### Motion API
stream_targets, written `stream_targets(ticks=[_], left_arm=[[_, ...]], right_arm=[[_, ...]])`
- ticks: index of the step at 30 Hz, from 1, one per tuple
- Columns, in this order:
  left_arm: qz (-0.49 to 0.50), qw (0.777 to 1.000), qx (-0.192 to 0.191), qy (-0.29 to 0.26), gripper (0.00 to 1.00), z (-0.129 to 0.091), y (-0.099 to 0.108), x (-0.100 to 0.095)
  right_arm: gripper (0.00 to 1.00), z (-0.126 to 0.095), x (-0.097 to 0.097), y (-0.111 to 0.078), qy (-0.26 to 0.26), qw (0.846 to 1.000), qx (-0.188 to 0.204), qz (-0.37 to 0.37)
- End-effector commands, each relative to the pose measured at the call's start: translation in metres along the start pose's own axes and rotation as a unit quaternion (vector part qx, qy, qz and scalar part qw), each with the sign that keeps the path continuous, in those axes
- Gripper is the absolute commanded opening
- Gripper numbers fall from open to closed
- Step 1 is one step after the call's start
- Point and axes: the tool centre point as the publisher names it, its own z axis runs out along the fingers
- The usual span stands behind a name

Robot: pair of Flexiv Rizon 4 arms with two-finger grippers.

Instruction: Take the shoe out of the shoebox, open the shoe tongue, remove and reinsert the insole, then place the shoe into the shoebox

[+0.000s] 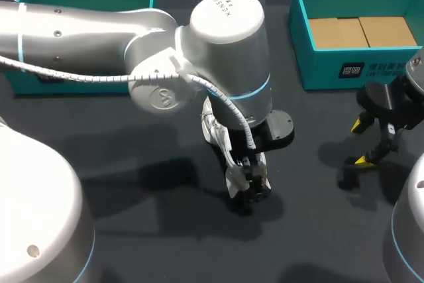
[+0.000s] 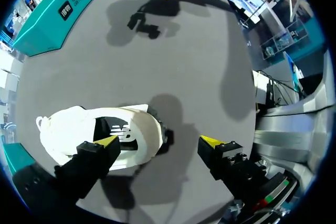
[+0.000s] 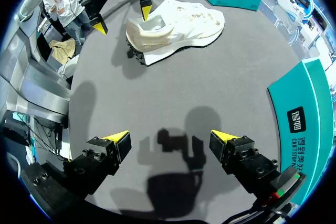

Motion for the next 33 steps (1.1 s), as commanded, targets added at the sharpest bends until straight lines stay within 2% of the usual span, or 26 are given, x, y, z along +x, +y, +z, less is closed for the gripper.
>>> stream_targets(ticks=[1, 8, 24, 33], left_arm=[[-0.002, 1.000, -0.017, -0.004, 0.92, 0.013, -0.012, 0.002], [-0.010, 1.000, -0.028, -0.003, 0.82, 0.025, -0.007, 0.003], [-0.049, 0.998, -0.033, -0.026, 0.73, 0.053, 0.005, 0.000], [-0.058, 0.997, -0.034, -0.033, 0.64, 0.061, 0.007, -0.002]], right_arm=[[1.00, 0.000, 0.001, 0.000, -0.001, 1.000, 0.001, 0.000], [1.00, 0.000, 0.001, 0.000, -0.001, 1.000, 0.001, 0.000], [1.00, 0.000, 0.001, 0.000, -0.001, 1.000, 0.001, 0.000], [1.00, 0.000, 0.001, 0.000, -0.001, 1.000, 0.001, 0.000]])
